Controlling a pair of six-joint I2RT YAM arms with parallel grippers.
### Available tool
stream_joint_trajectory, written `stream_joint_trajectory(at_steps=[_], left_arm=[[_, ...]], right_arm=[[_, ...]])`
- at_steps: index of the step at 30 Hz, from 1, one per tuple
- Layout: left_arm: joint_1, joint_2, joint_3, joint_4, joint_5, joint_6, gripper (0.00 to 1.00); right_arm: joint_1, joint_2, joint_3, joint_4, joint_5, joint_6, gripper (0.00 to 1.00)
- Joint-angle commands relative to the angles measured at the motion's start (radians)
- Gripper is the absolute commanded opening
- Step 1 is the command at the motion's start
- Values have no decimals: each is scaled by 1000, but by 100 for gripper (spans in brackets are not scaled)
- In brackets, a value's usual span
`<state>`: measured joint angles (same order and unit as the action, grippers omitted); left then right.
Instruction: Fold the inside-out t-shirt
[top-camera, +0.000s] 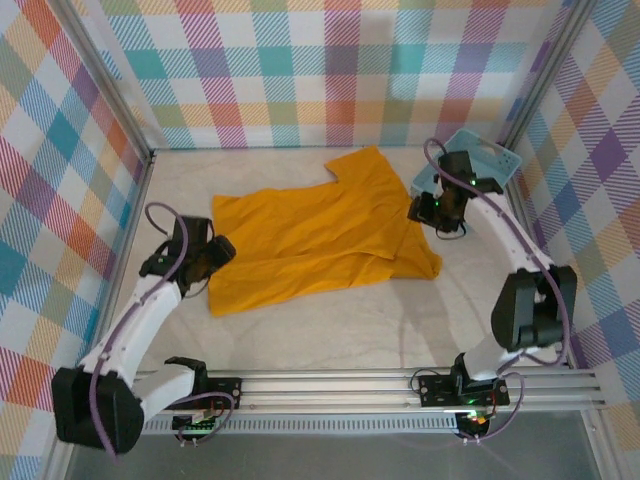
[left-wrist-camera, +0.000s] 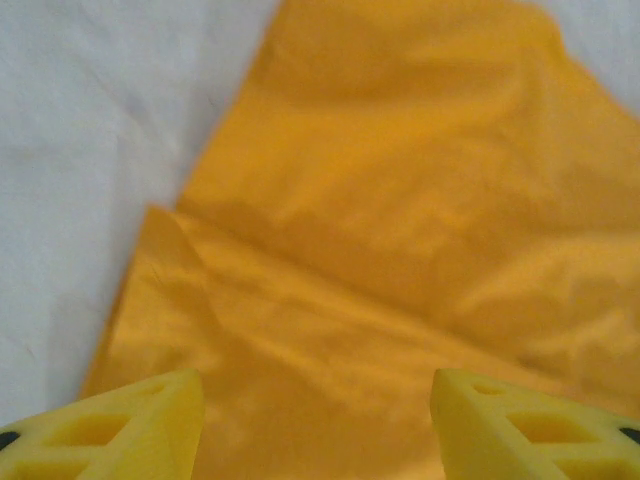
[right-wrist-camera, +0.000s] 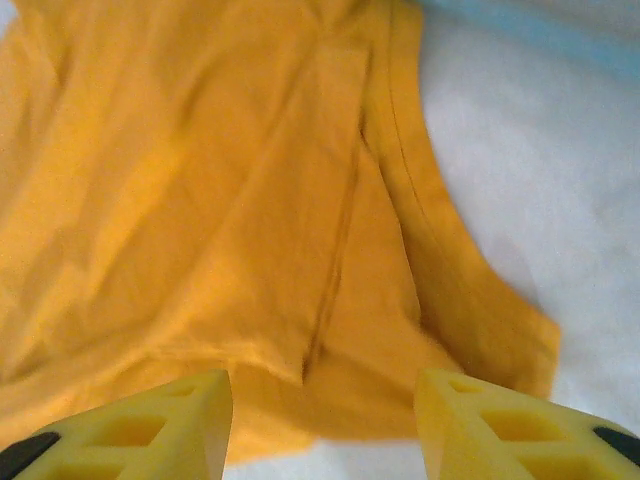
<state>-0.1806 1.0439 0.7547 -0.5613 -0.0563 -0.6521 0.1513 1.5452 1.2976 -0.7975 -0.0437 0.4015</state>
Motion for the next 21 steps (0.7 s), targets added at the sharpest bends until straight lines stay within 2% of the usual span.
stream_joint_trajectory(at_steps=[1, 4, 6, 13, 17, 21], left_arm=[[-22, 8, -128, 45, 107, -68, 61], [-22, 50, -182, 117, 153, -71, 61], [-22, 88, -192, 148, 156, -61, 62], [7, 254, -161, 135, 72, -45, 57], [79, 292, -160, 80, 26, -66, 51], [146, 299, -178, 83, 50, -84, 48]], right_arm=[[7, -27, -140, 50, -107, -12, 48], [17, -20, -219, 106, -178, 4, 46], [18, 0, -247, 136, -182, 15, 44], [-21, 132, -259, 191, -59, 60, 37], [-80, 155, -267, 192, 35, 84, 35], [-116, 180, -256, 200, 51, 75, 34]])
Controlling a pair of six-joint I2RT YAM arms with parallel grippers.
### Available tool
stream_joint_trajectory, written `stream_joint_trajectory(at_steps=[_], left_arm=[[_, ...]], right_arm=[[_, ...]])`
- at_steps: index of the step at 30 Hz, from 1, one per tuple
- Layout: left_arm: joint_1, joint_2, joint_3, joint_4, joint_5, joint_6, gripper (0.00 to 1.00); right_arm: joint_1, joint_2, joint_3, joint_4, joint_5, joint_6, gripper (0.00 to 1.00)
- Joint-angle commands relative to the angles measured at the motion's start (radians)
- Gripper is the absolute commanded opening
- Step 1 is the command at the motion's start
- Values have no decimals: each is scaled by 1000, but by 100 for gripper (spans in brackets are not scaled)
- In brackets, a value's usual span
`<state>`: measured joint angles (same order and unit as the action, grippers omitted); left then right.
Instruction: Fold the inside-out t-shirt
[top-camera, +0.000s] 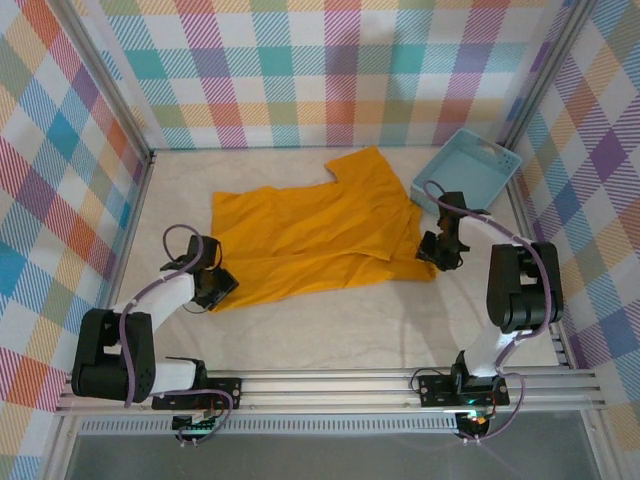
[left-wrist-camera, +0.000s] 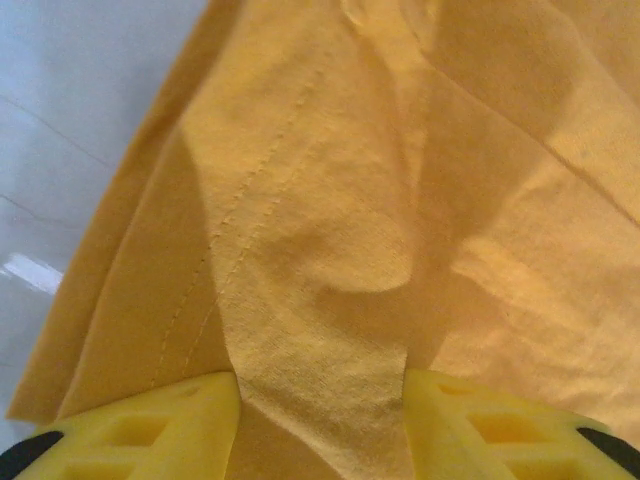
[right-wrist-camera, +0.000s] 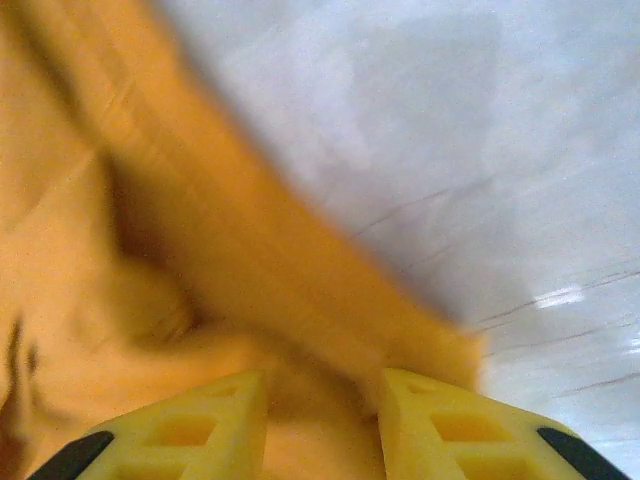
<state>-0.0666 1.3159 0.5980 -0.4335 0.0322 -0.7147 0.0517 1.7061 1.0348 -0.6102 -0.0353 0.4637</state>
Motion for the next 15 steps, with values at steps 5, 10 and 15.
stream_joint_trajectory(at_steps=[5, 10, 15], left_arm=[[34, 0, 21, -58, 8, 13, 49], [-21, -92, 92, -133, -21, 43, 55], [-32, -50, 107, -71, 25, 50, 55]], right_arm=[[-16, -22, 26, 14, 40, -10, 32], [39, -161, -16, -57, 62, -39, 41], [50, -179, -87, -70, 27, -29, 45]])
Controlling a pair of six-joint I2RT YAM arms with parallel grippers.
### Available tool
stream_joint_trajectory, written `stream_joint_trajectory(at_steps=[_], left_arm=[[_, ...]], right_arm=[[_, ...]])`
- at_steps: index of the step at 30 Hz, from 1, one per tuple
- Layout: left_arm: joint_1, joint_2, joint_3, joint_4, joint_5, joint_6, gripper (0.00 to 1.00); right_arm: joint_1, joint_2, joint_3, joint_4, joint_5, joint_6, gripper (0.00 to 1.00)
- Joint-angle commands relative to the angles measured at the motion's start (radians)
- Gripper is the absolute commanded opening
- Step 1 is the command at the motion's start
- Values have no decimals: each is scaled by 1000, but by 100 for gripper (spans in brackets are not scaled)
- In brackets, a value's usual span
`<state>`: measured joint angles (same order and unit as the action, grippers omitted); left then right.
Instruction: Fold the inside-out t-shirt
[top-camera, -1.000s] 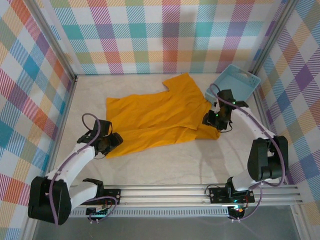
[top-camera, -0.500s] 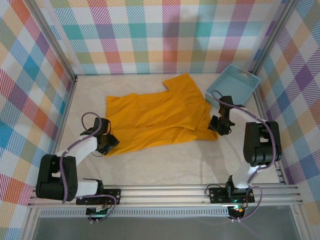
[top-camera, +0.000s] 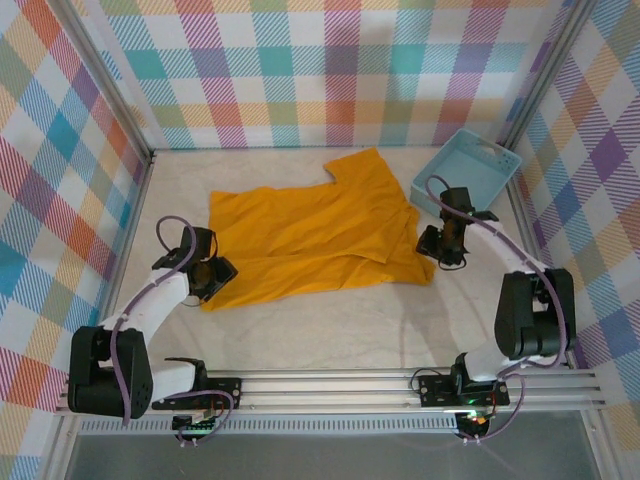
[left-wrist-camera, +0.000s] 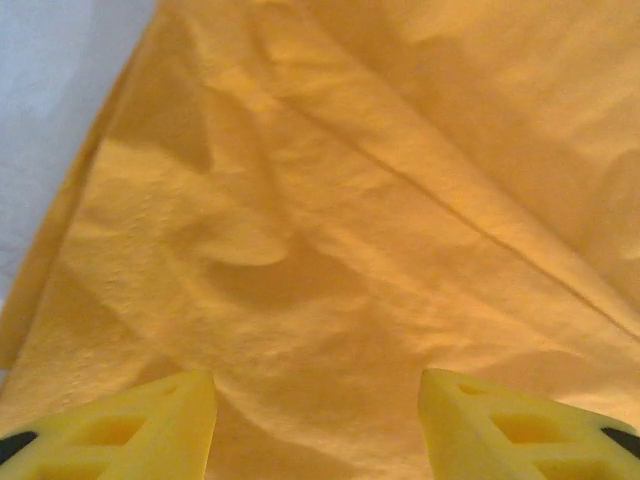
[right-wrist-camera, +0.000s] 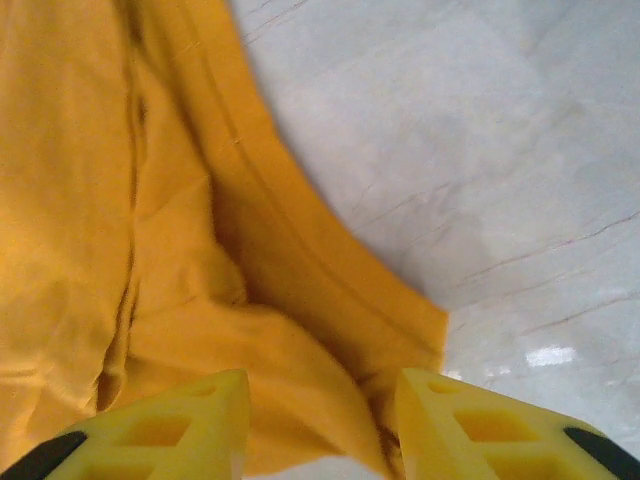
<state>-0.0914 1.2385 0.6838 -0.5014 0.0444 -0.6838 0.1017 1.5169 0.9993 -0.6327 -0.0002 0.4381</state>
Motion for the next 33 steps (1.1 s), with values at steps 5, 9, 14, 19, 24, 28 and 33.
stream_joint_trajectory(at_steps=[5, 9, 14, 19, 24, 28, 33], left_arm=[[-3, 148, 39, 59, 28, 20, 53], [10, 207, 38, 85, 20, 18, 52], [39, 231, 18, 75, -6, 13, 51], [88, 215, -16, 70, -21, 5, 52], [110, 214, -21, 63, -17, 15, 52], [110, 200, -25, 54, -19, 17, 52], [92, 112, 8, -12, 13, 40, 60]], right_arm=[[-1, 51, -73, 23, -63, 21, 40], [-1, 101, -53, 51, -98, 35, 30], [-5, 130, -55, 36, 18, 64, 25], [-44, 197, -59, 39, 61, 80, 24], [-76, 219, -54, 48, 65, 86, 22], [-77, 190, -45, 27, 105, 86, 22], [-73, 103, -43, -2, 113, 65, 22]])
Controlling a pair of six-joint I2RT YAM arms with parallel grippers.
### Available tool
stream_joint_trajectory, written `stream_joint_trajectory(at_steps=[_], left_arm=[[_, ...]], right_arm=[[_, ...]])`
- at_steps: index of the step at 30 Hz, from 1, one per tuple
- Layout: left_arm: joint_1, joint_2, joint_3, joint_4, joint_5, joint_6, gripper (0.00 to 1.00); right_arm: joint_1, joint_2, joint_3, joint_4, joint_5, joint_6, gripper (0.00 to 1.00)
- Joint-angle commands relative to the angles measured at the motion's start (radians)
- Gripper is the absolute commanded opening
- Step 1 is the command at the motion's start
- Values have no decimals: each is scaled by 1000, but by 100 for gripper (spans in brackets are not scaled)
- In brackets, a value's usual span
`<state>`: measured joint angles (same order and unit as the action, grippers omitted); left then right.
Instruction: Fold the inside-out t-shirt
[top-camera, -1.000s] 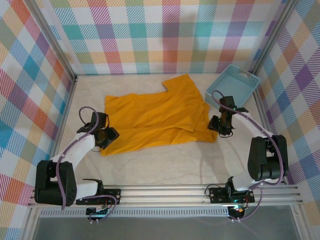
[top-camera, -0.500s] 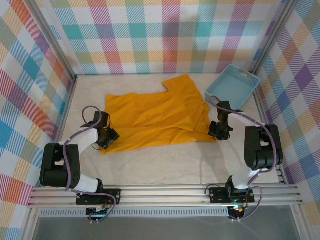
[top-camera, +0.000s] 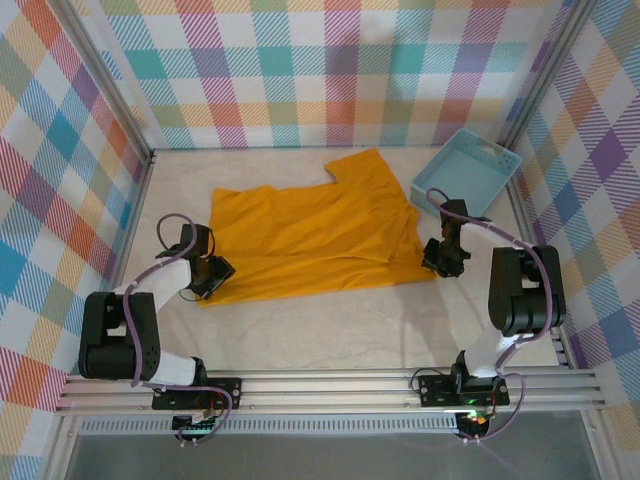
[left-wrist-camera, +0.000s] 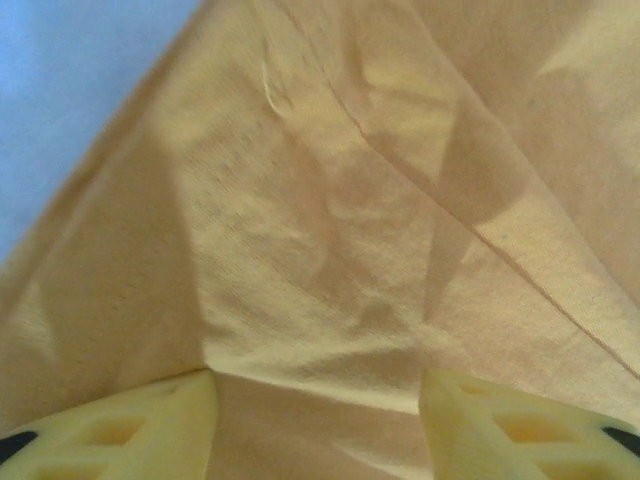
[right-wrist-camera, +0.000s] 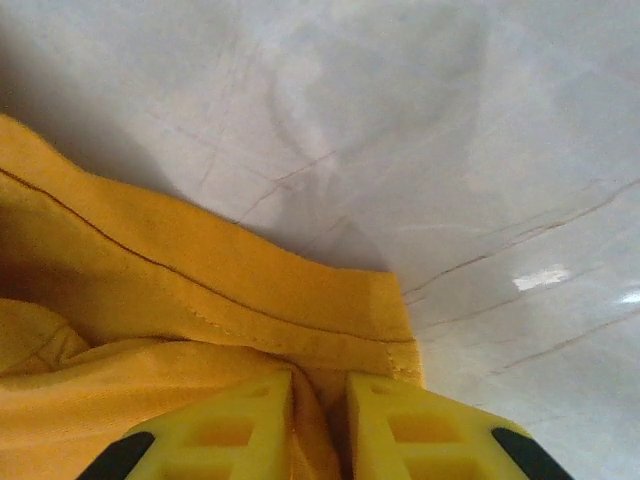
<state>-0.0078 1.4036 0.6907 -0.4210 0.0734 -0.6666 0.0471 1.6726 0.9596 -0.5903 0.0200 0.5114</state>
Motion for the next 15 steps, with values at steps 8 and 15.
stream_joint_trajectory(at_steps=[8, 15], left_arm=[[-174, -158, 149, -139, -21, 24, 76], [-193, 66, 174, -22, 63, 15, 76]], right_arm=[[194, -206, 107, -107, 93, -28, 38], [249, 13, 191, -28, -43, 15, 40]])
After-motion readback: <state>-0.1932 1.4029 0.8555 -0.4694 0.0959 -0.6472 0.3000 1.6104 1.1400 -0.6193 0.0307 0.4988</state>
